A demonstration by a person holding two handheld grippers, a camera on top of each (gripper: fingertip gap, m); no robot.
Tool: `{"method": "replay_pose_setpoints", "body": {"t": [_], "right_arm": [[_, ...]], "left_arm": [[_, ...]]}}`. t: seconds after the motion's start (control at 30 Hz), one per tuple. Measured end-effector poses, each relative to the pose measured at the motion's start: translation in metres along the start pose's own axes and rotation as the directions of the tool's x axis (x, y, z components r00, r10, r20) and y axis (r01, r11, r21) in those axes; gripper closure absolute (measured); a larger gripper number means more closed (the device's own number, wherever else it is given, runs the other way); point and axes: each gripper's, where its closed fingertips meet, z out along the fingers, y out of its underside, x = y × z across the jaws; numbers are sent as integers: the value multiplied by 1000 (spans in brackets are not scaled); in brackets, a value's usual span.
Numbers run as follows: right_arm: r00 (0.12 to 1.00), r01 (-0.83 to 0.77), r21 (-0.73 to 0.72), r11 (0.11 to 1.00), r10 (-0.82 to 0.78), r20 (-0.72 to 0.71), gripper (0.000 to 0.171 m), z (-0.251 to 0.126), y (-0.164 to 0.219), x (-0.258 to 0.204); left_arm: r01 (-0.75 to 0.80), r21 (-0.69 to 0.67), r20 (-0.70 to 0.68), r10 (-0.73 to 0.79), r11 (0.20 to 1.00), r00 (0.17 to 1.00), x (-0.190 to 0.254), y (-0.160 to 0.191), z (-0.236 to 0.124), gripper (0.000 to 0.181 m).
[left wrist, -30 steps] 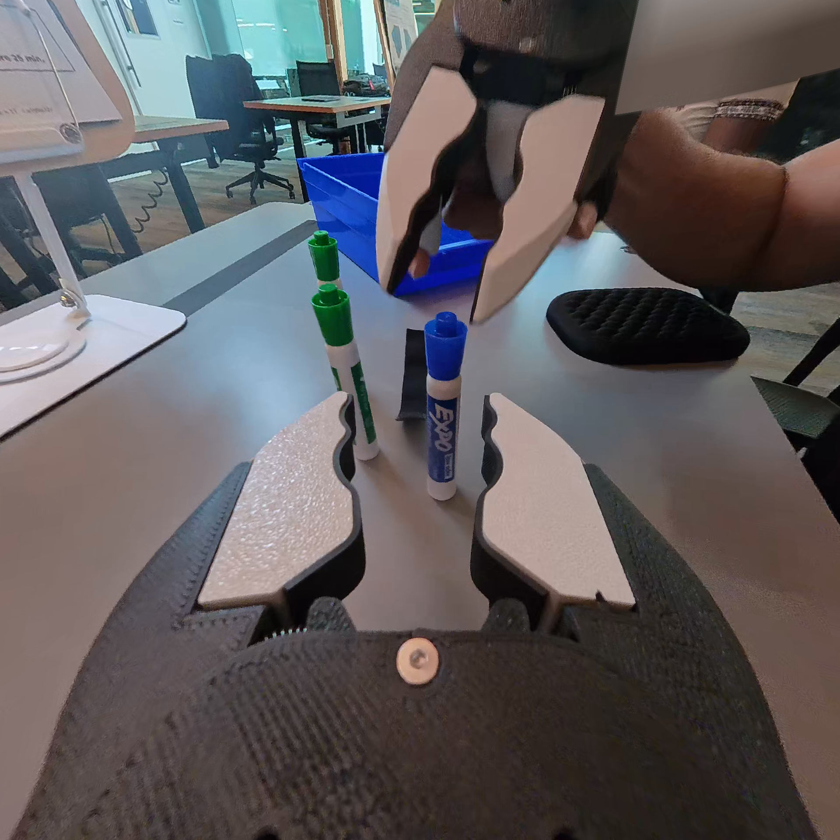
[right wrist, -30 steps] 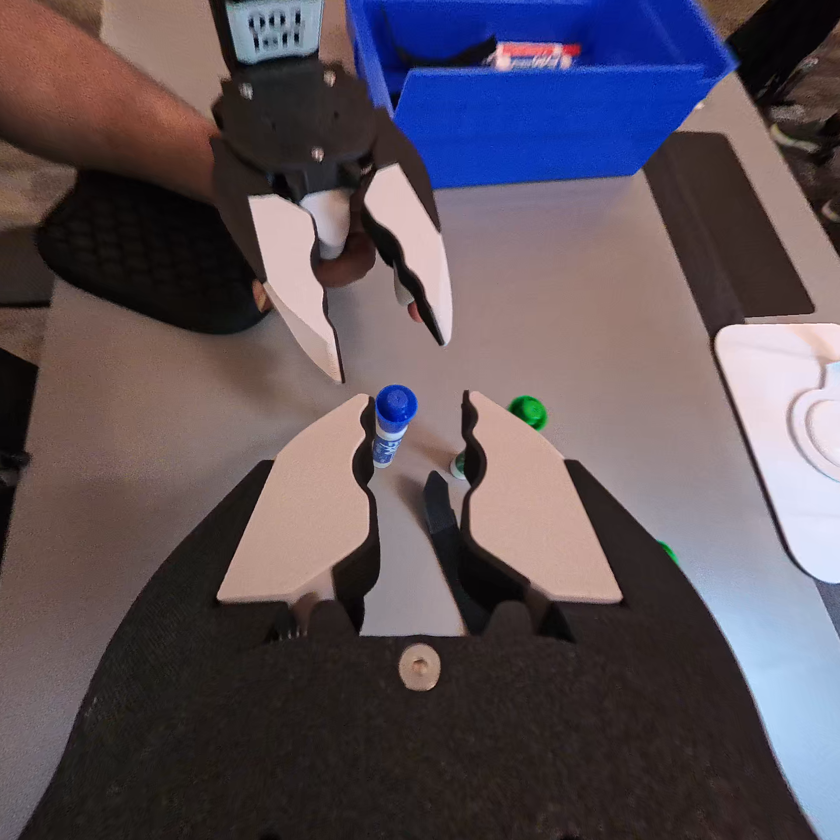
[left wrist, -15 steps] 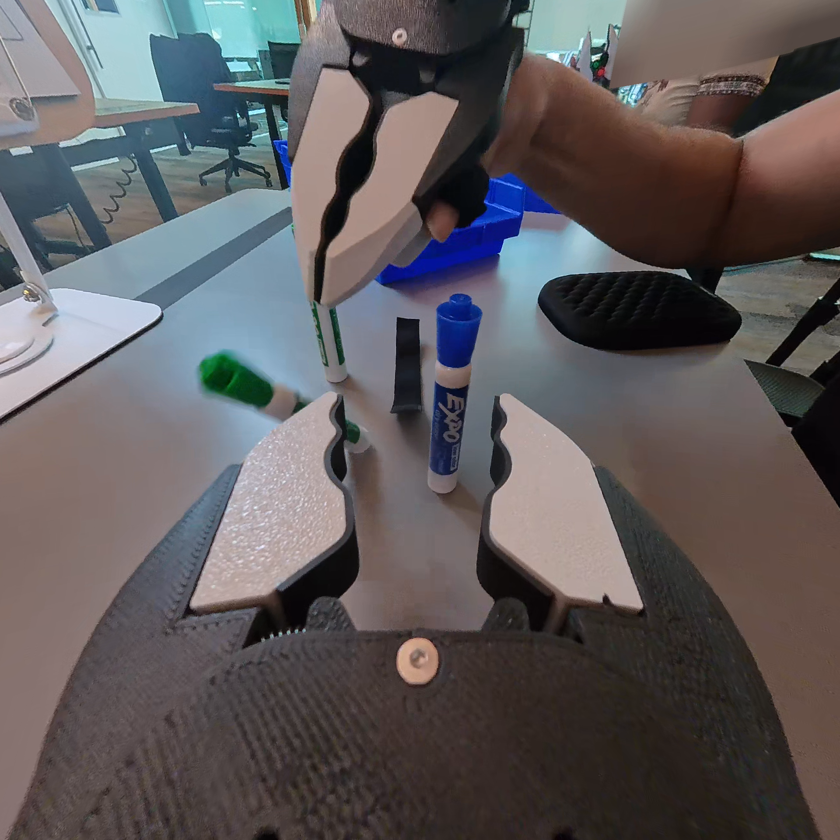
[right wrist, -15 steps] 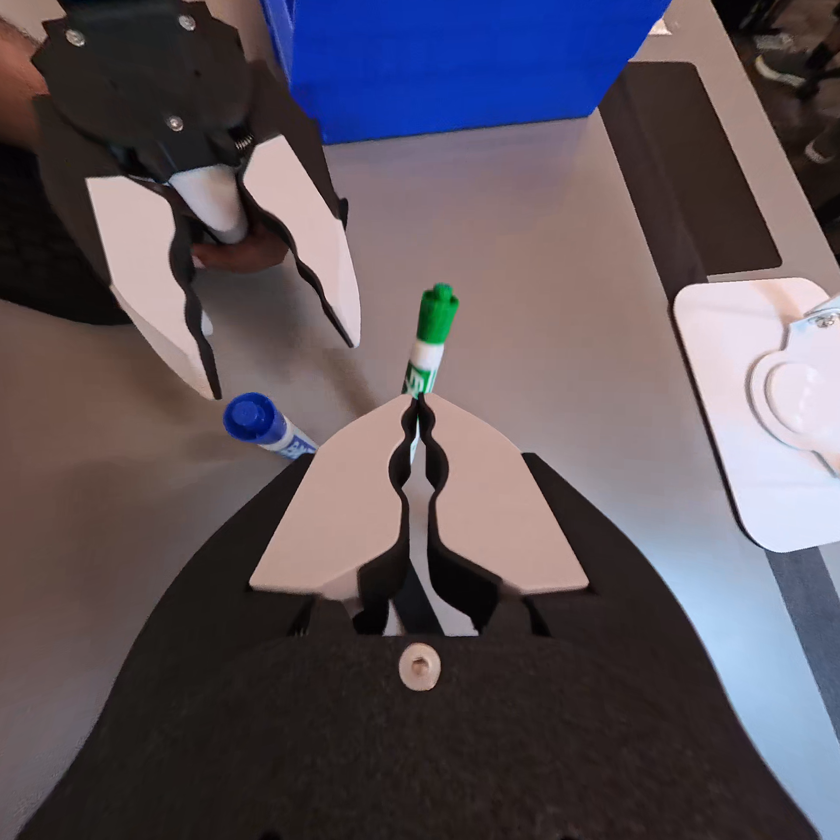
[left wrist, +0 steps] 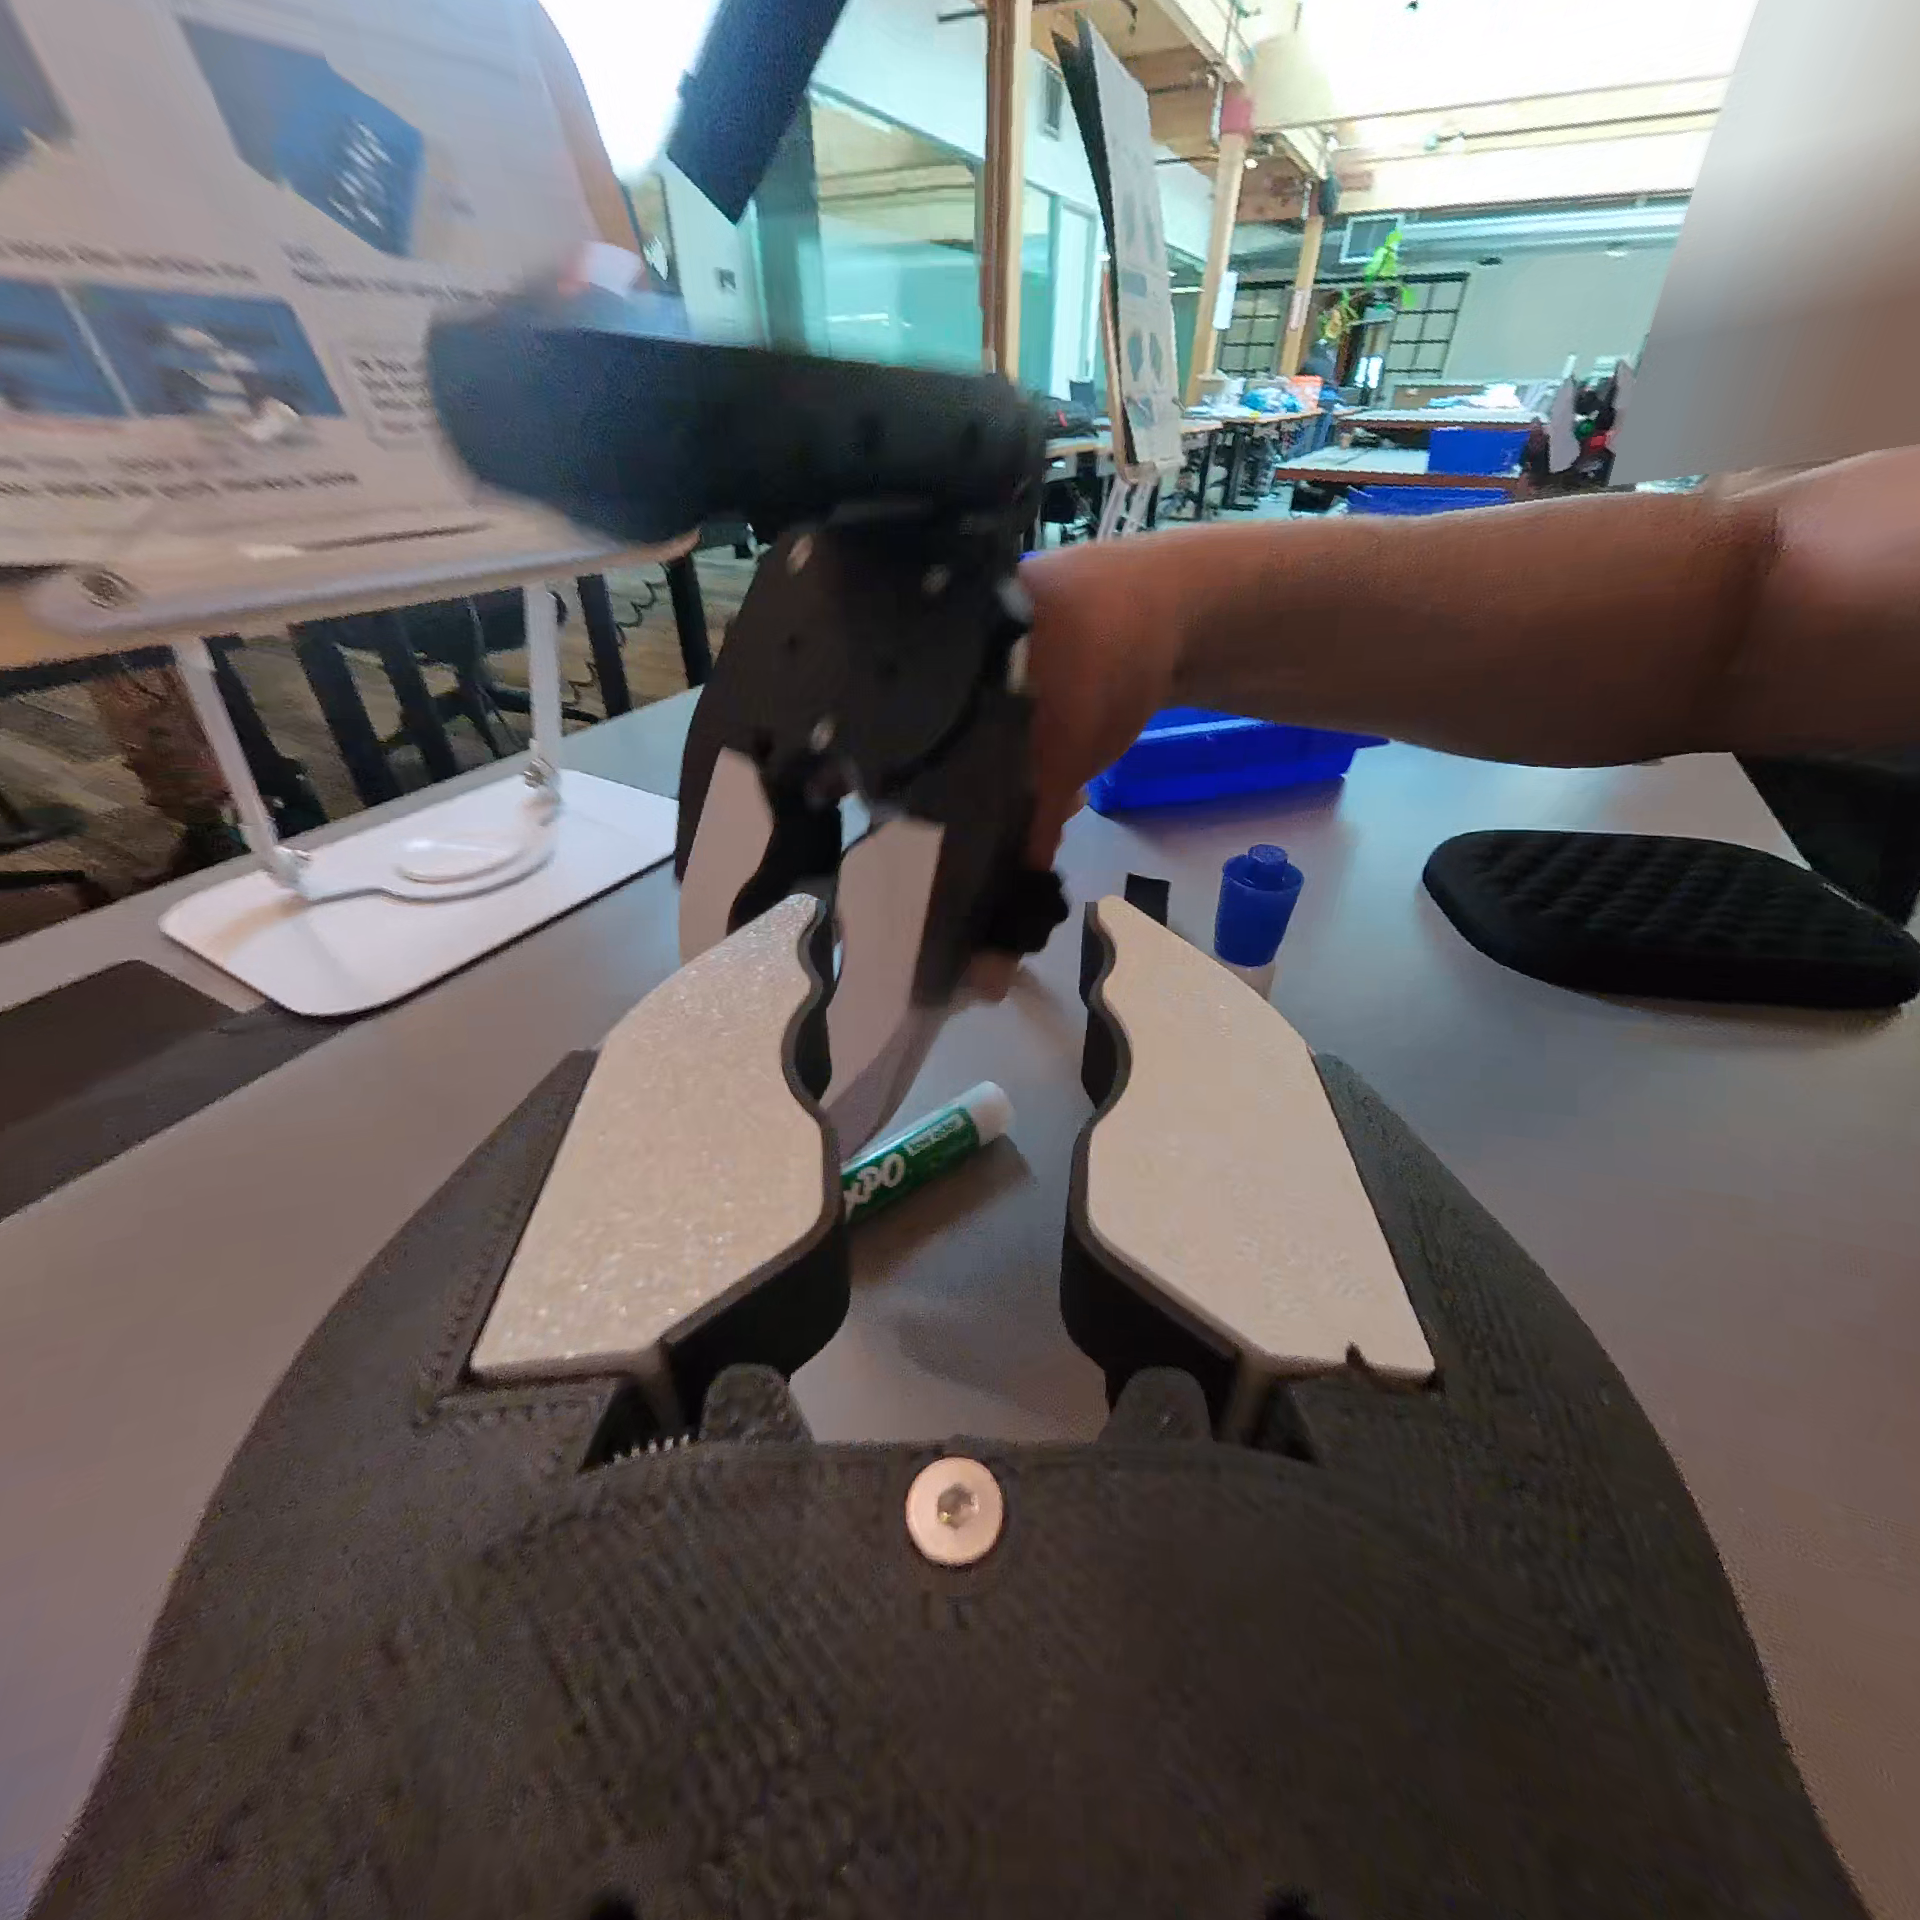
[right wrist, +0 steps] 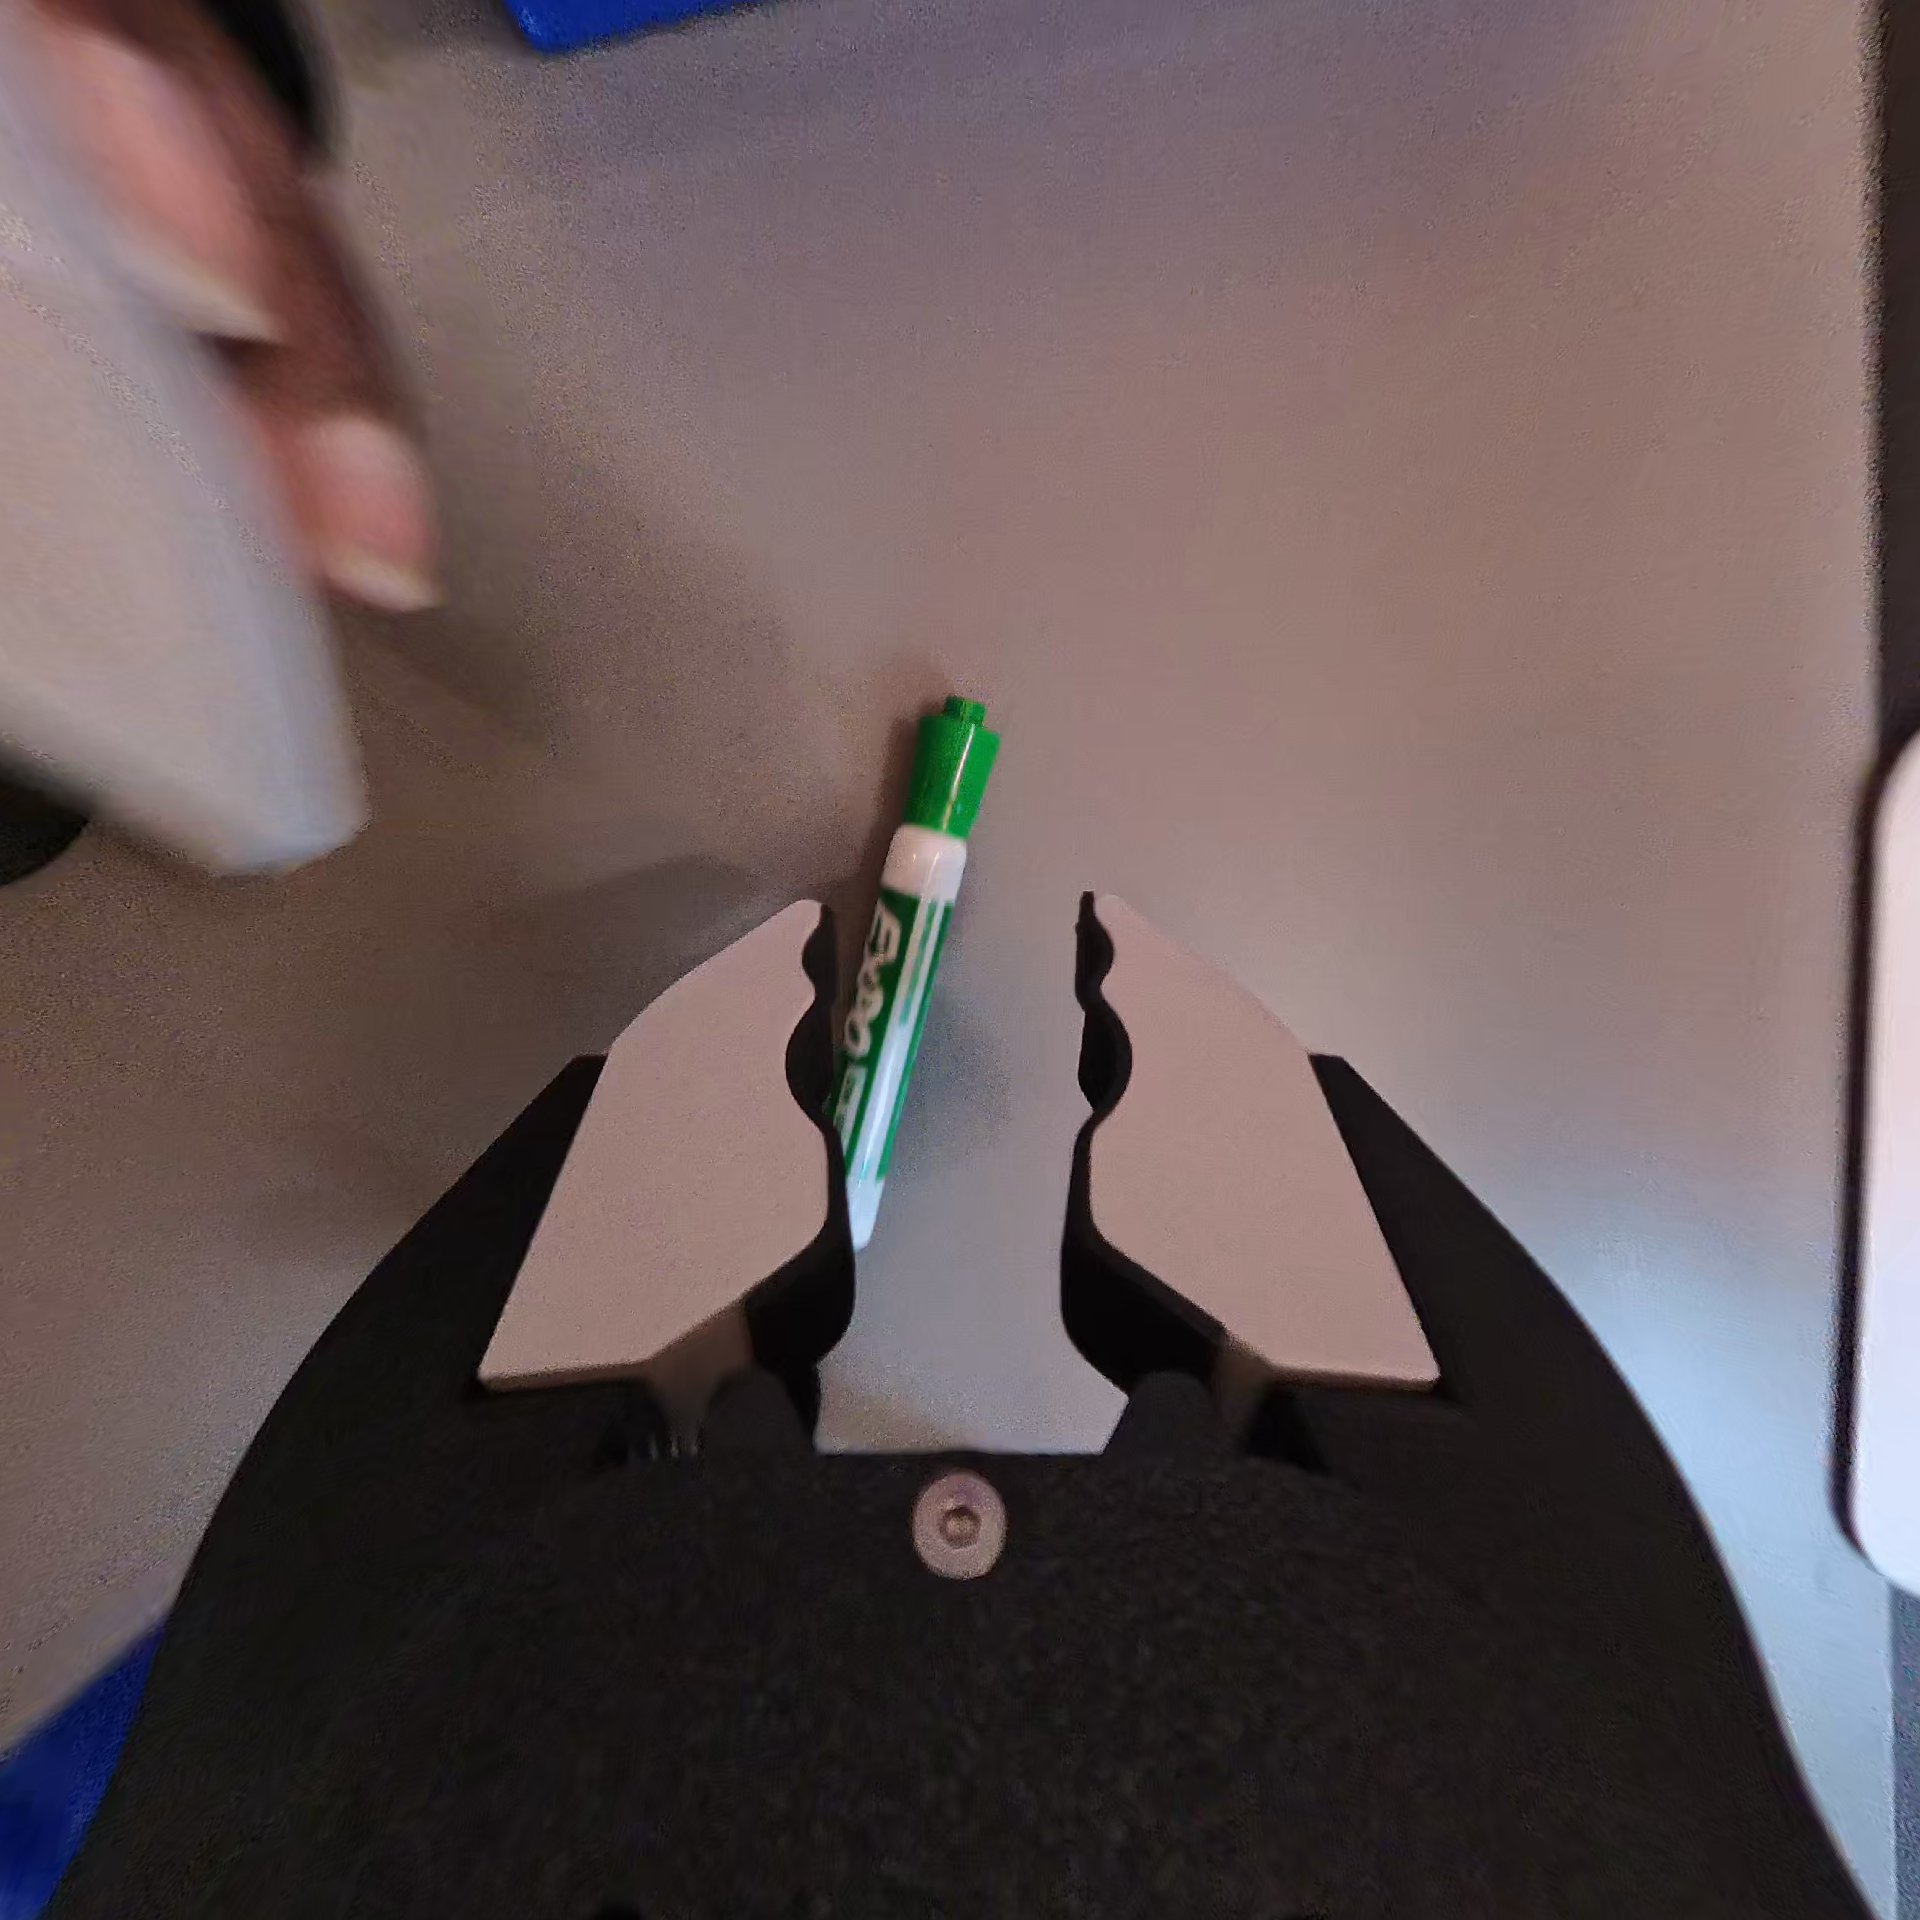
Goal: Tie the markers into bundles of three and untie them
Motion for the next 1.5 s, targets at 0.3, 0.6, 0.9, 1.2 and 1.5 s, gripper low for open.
{"method": "replay_pose_setpoints", "body": {"t": [0.3,0.6,0.9,1.2,1.5], "right_arm": [[997,75,37,996,-75,7,152,10,-43,1],[992,-10,606,796,85,-94,153,-100,-1,-32],[993,-30,571,821,90,-78,153,-101,39,-50],[997,-79,614,786,78,28,153,-99,42,-54],[993,-97,648,755,31,112,153,-99,46,-64]], "left_arm": [[-38,53,58,35,998,998,-10,-10,-23,144],[-33,69,38,30,997,999,-5,-9,-20,145],[-4,23,-8,4,1000,1000,4,7,-8,145],[-1,-15,-53,0,1000,999,13,19,-2,145],[11,-43,-77,-15,999,997,16,27,1,145]]}}
